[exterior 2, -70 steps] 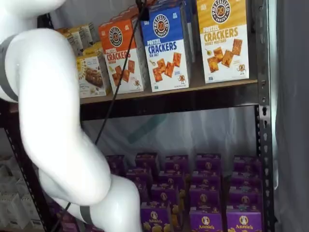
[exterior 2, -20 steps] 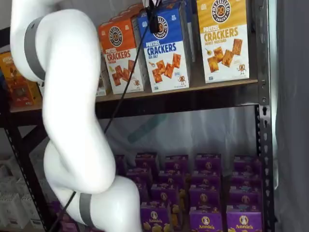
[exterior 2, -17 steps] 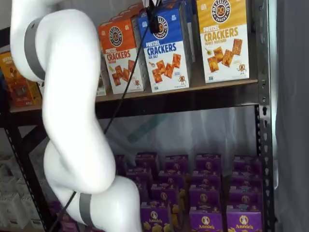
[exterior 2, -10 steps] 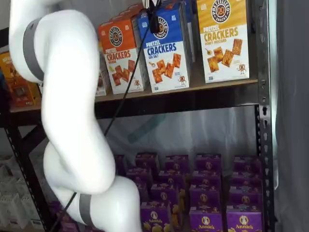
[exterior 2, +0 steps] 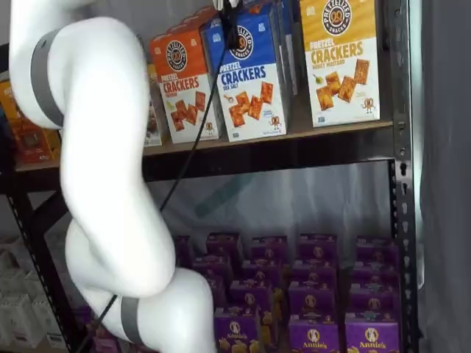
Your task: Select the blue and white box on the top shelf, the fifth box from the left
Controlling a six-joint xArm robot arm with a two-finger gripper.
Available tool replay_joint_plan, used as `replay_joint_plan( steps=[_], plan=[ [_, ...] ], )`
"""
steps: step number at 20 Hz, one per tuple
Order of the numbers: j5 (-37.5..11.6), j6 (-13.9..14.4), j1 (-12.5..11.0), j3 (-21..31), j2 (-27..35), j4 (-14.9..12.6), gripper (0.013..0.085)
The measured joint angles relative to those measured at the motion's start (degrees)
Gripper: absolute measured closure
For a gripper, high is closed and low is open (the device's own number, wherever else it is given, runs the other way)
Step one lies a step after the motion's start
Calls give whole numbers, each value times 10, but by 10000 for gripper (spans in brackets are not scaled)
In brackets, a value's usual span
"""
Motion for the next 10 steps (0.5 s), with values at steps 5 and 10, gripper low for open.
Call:
replay_joint_plan(
  steps=[5, 10],
  plan=[
    [31, 0, -4, -6, -8, 3, 410],
    [74, 4, -4, -1, -28, 9, 410]
  ],
)
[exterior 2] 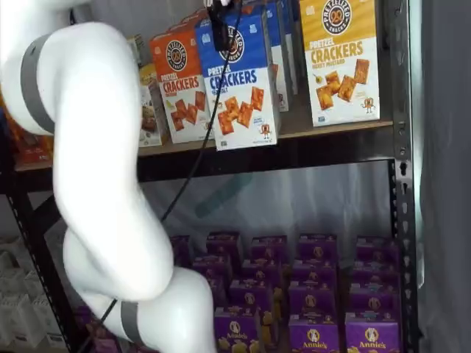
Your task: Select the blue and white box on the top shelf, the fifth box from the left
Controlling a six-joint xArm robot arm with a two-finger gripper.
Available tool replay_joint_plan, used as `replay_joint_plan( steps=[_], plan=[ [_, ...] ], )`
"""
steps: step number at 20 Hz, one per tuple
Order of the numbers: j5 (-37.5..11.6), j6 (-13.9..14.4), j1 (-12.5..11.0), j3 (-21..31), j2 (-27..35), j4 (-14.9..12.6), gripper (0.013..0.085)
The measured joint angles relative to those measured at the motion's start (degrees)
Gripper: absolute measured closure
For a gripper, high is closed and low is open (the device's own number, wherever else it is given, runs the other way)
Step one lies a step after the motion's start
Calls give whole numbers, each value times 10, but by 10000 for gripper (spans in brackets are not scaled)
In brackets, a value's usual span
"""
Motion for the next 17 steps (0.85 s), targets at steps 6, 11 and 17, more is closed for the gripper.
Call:
replay_joint_plan(
  steps=[6, 11, 17],
  plan=[
    [10, 0, -3, 55, -60, 3, 410],
    [19, -11, -15, 88, -98, 5, 410],
    [33, -26, -31, 112, -127, 5, 410]
  ],
)
